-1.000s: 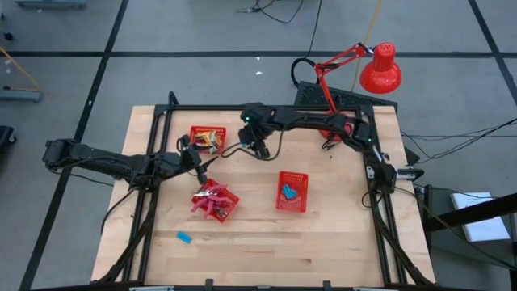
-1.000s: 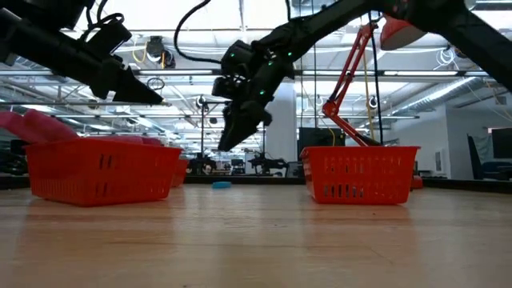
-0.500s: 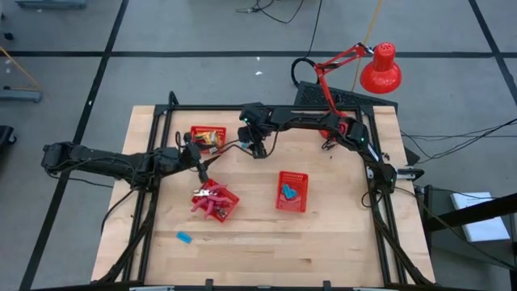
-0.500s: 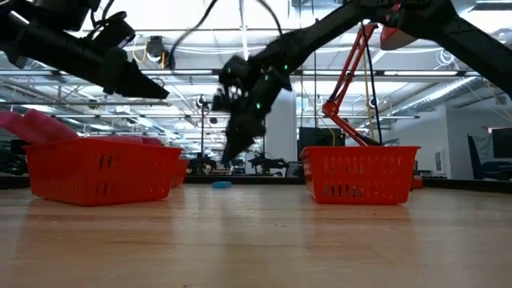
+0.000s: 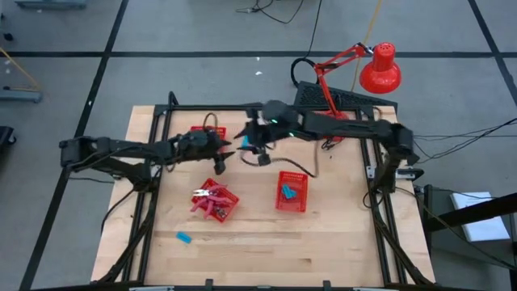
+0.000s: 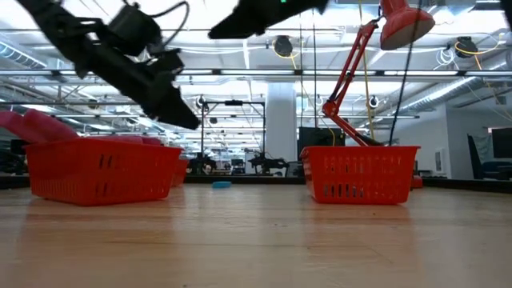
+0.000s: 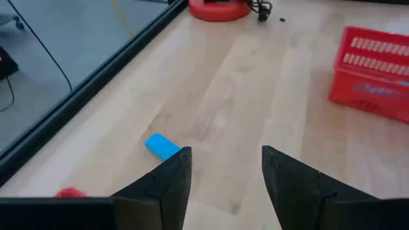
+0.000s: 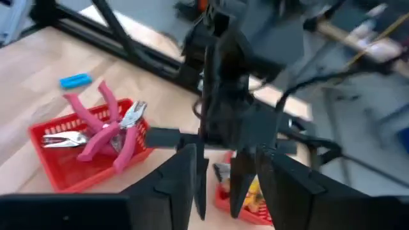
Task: Pick & Place School Supplies
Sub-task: Put the blue eraser into the bottom right red basket
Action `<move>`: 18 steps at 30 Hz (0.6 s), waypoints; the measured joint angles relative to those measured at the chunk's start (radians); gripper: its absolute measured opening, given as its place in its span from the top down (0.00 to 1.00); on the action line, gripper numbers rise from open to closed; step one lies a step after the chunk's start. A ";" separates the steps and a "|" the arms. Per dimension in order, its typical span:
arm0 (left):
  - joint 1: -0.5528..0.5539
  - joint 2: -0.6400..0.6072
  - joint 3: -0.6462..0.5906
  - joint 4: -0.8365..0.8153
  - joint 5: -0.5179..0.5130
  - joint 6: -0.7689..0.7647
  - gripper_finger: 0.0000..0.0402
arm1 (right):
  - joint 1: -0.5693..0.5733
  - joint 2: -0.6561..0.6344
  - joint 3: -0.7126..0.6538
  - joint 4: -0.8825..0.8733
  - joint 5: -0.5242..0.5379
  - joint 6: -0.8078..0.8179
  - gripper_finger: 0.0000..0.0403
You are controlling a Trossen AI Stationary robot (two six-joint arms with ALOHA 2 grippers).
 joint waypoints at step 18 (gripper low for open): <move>0.129 0.484 0.490 -0.389 0.027 -0.154 0.52 | 0.062 -0.623 -0.994 0.457 0.314 0.211 0.50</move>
